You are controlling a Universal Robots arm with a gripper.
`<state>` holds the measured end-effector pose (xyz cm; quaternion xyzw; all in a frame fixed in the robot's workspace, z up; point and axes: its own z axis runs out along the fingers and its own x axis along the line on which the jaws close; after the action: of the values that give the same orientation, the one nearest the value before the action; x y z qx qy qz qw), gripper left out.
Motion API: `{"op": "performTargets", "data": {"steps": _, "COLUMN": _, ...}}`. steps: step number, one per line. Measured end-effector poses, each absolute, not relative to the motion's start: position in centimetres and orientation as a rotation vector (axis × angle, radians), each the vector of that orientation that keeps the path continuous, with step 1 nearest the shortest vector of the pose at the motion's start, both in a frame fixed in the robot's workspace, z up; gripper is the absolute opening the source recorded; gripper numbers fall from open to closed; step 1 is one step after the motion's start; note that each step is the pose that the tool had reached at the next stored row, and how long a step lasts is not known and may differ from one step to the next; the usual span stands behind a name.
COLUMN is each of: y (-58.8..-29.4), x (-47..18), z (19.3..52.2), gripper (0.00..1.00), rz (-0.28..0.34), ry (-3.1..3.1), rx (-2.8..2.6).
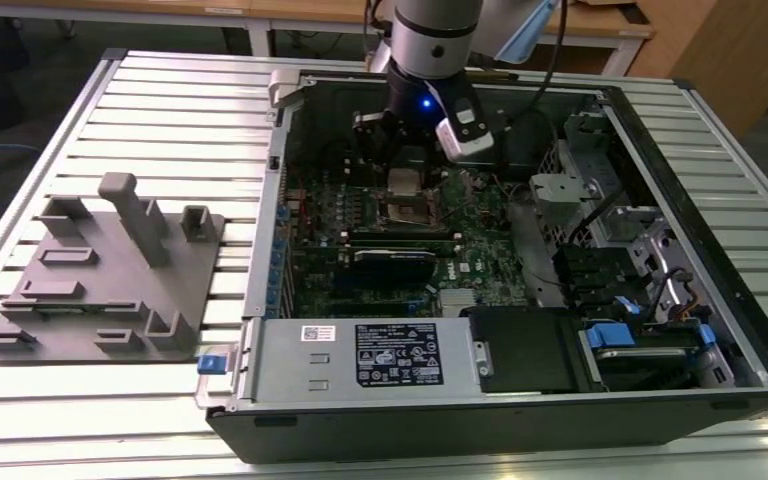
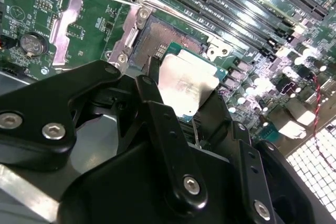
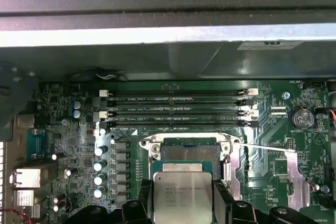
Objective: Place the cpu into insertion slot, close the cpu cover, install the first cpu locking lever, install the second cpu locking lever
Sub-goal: 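Place the cpu into insertion slot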
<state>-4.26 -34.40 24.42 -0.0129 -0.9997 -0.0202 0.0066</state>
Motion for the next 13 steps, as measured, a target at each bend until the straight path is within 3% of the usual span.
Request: {"op": "performTargets", "data": {"steps": 13, "y": -34.35, "x": -4.33, "z": 23.96, "gripper": 0.54, "rz": -0.063, "ry": -3.127, "rx": -0.040}}
